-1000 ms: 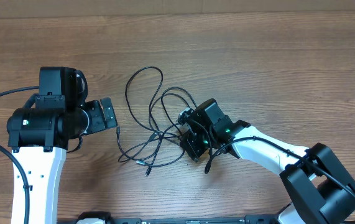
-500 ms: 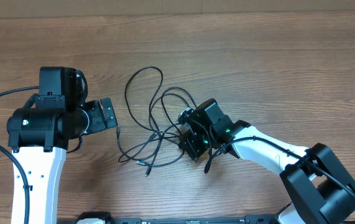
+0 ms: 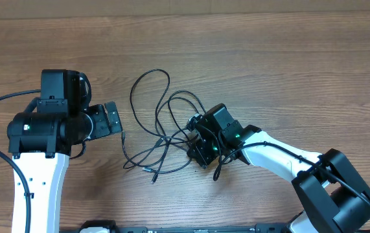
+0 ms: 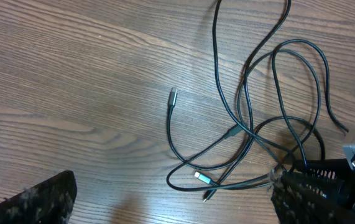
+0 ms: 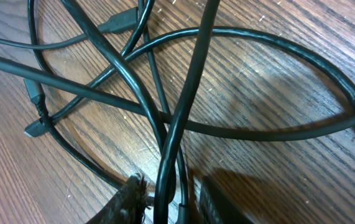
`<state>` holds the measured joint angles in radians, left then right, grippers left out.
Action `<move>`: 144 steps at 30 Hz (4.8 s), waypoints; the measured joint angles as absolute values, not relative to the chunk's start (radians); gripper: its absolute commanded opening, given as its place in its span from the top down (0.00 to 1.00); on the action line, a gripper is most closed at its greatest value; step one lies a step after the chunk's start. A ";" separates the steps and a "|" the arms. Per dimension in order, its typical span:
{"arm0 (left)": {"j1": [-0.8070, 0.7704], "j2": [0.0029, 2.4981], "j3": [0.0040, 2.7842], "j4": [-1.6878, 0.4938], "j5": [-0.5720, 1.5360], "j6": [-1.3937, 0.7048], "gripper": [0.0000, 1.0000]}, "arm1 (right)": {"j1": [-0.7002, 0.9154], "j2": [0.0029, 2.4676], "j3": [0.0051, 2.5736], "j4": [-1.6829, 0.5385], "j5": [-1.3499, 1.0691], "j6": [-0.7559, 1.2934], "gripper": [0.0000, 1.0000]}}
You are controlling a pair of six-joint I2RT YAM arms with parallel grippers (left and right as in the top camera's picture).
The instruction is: Untangle cables
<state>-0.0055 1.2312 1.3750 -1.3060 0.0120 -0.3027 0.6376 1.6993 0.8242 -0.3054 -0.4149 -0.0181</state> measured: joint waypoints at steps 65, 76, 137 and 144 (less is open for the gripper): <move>-0.006 1.231 1.375 -1.306 0.013 -0.303 0.00 | 0.615 0.917 1.525 -0.934 0.468 0.002 0.96; -0.006 1.231 1.375 -1.306 0.013 -0.303 0.00 | 0.598 0.926 1.525 -1.097 0.775 0.216 0.96; -0.006 1.231 1.375 -1.306 0.015 -0.303 0.01 | -1.023 1.520 1.400 -0.994 0.351 0.773 0.96; -0.006 1.231 1.375 -1.306 0.015 -0.303 0.01 | -1.186 1.520 1.400 -0.922 0.155 0.782 0.96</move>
